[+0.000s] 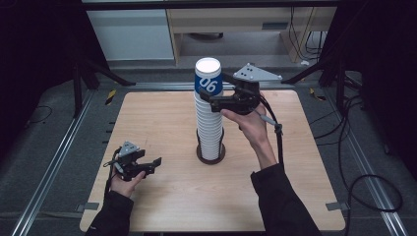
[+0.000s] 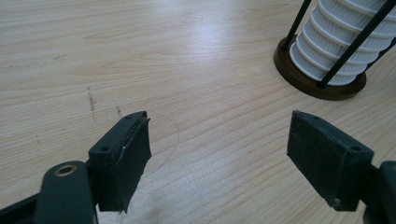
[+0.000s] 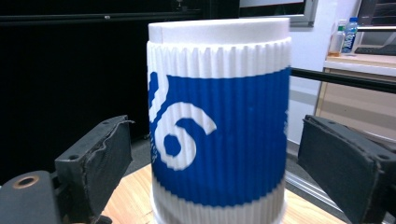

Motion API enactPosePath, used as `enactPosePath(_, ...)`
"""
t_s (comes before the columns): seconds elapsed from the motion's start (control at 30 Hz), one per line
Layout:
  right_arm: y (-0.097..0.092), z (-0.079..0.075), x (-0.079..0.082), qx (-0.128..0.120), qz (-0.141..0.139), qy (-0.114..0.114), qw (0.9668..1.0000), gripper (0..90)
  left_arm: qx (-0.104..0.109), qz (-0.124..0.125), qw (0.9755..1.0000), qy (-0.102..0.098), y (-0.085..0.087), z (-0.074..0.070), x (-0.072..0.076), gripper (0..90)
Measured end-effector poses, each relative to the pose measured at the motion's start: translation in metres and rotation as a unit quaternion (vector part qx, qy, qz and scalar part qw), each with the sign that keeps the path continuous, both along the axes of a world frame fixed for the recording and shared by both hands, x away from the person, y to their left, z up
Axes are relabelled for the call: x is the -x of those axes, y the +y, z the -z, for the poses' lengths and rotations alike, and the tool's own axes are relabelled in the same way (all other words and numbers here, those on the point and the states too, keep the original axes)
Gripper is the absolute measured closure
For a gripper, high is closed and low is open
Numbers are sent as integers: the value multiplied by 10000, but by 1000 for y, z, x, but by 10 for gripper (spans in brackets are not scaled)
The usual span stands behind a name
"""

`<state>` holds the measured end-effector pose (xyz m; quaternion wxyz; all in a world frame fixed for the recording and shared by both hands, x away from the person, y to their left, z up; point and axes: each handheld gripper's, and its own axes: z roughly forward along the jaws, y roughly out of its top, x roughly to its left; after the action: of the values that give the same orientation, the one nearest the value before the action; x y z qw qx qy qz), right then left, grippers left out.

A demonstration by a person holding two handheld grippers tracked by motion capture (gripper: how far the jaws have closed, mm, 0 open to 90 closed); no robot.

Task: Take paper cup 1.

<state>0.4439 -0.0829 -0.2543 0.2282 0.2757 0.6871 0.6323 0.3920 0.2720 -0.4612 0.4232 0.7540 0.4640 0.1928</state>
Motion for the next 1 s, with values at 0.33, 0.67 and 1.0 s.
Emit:
enactPosePath(0.33, 13, 8, -15, -38, 6, 84, 10000, 132, -36, 30, 10000, 31, -1, 1, 0, 207)
enactPosePath(0.67, 18, 11, -19, 24, 16, 81, 10000, 187, -44, 28, 10000, 39, -1, 1, 0, 206)
enactPosePath(1.0, 15, -2, -14, 74, 11, -29, 10000, 202, -58, 21, 10000, 53, -1, 1, -1, 206)
